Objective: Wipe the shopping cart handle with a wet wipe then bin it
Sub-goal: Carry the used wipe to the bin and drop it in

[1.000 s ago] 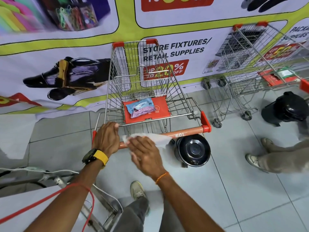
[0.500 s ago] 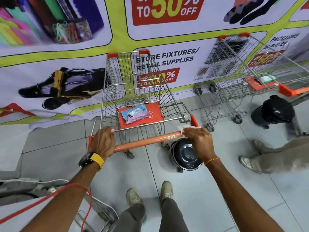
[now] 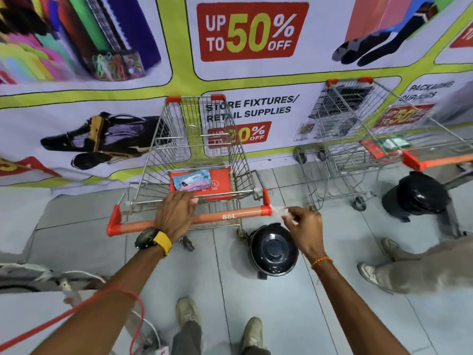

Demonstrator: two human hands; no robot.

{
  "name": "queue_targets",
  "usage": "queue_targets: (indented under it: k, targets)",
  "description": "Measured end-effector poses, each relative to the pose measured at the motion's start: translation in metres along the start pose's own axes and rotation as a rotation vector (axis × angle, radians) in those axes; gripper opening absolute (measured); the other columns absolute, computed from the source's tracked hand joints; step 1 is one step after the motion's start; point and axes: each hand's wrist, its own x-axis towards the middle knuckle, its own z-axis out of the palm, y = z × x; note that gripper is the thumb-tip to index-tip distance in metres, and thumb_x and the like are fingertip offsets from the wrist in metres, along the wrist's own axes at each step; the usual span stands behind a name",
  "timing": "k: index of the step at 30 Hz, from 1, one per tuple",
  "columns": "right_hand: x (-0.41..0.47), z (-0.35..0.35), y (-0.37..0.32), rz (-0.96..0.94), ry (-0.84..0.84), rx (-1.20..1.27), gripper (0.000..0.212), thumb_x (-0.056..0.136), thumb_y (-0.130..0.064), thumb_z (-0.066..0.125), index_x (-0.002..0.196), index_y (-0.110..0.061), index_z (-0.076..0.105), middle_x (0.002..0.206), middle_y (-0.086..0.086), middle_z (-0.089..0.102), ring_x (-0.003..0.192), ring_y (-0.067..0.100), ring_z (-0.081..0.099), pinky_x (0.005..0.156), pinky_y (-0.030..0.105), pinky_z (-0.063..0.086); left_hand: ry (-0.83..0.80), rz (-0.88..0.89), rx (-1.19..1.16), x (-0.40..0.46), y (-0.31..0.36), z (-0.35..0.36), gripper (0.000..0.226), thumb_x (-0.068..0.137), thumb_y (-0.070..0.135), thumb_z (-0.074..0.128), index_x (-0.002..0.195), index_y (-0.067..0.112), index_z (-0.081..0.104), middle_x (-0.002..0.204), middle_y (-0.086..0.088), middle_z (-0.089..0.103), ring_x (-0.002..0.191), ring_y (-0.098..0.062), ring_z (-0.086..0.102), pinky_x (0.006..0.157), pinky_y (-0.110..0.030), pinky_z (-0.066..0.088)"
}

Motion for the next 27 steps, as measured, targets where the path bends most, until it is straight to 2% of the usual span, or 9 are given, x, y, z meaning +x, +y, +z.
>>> queue_targets:
  k: [1,4,7,10,13,16,22,24,27]
  targets:
    - [-0.002,-0.006,0.005,-0.004,0.002,-0.023,0.008,0.084,-0.014,0.077,0.090,-0.020,0.078,0.066,-0.001,0.071,0.059,0.013,0.059,0.063,0.033,0.054,-0.004,0.022,0.006,0.001,0.017,0.004,0.039,0.102,0.032,0.039,0.123,0.010,0.064,0.127,-0.014,0.067,0.121,-0.034,0.055,0.106,-0.044,0.041]
    - [-0.007,-0.023,0.022,0.050,0.044,-0.028,0.010,0.089,-0.018,0.068,0.091,-0.027,0.072,0.060,0.002,0.067,0.057,0.020,0.059,0.057,0.033,0.050,-0.013,0.063,-0.002,0.001,0.065,0.016,0.042,0.102,0.034,0.038,0.127,0.009,0.062,0.135,-0.014,0.063,0.125,-0.034,0.052,0.107,-0.044,0.040]
    - [-0.014,-0.039,0.041,0.161,0.034,0.262,0.019,0.096,-0.012,0.060,0.094,-0.029,0.069,0.074,0.011,0.071,0.062,0.025,0.073,0.058,0.046,0.065,-0.057,0.137,0.023,-0.001,0.107,0.033,0.043,0.101,0.034,0.038,0.133,0.013,0.057,0.144,-0.011,0.056,0.133,-0.030,0.046,0.111,-0.043,0.036]
    - [-0.020,-0.052,0.059,0.244,0.032,0.420,0.023,0.098,-0.003,0.059,0.088,-0.022,0.067,0.079,0.008,0.071,0.066,0.022,0.077,0.067,0.049,0.067,-0.094,0.218,0.018,-0.002,0.140,0.049,0.043,0.100,0.035,0.039,0.135,0.013,0.053,0.143,-0.009,0.055,0.130,-0.029,0.046,0.105,-0.044,0.042]
    - [-0.029,-0.056,0.068,0.346,0.035,0.399,0.023,0.094,-0.003,0.065,0.083,-0.022,0.073,0.083,0.000,0.076,0.076,0.016,0.079,0.082,0.037,0.066,-0.175,0.267,0.028,0.005,0.158,0.061,0.052,0.100,0.042,0.036,0.142,0.012,0.045,0.153,-0.010,0.044,0.139,-0.030,0.038,0.111,-0.048,0.039]
    - [-0.041,-0.057,0.074,0.401,0.070,0.382,0.016,0.086,-0.007,0.076,0.088,-0.023,0.076,0.095,0.001,0.078,0.080,0.004,0.072,0.072,0.008,0.056,-0.220,0.315,0.027,0.020,0.169,0.069,0.057,0.100,0.046,0.035,0.146,0.013,0.038,0.160,-0.009,0.034,0.145,-0.030,0.031,0.117,-0.050,0.033]
    - [-0.069,-0.048,0.084,0.458,0.147,0.387,0.015,0.095,-0.006,0.067,0.092,-0.013,0.079,0.102,0.002,0.074,0.093,0.011,0.070,0.086,0.027,0.055,-0.257,0.320,-0.013,0.041,0.168,0.079,0.057,0.100,0.044,0.035,0.148,0.013,0.033,0.161,-0.011,0.030,0.146,-0.033,0.028,0.117,-0.052,0.031]
    - [-0.079,-0.046,0.090,0.481,0.178,0.407,0.017,0.098,-0.006,0.063,0.092,-0.013,0.077,0.101,-0.001,0.073,0.095,0.010,0.069,0.083,0.028,0.055,-0.274,0.294,-0.035,0.045,0.165,0.082,0.059,0.100,0.047,0.032,0.150,0.014,0.031,0.163,-0.011,0.026,0.149,-0.034,0.024,0.119,-0.055,0.027]
    - [-0.091,-0.044,0.099,0.548,0.205,0.488,0.015,0.097,0.001,0.061,0.099,-0.009,0.072,0.098,0.001,0.069,0.090,0.020,0.068,0.065,0.027,0.061,-0.281,0.278,-0.060,0.046,0.161,0.086,0.062,0.099,0.050,0.029,0.151,0.016,0.028,0.164,-0.010,0.023,0.150,-0.035,0.021,0.119,-0.058,0.025]
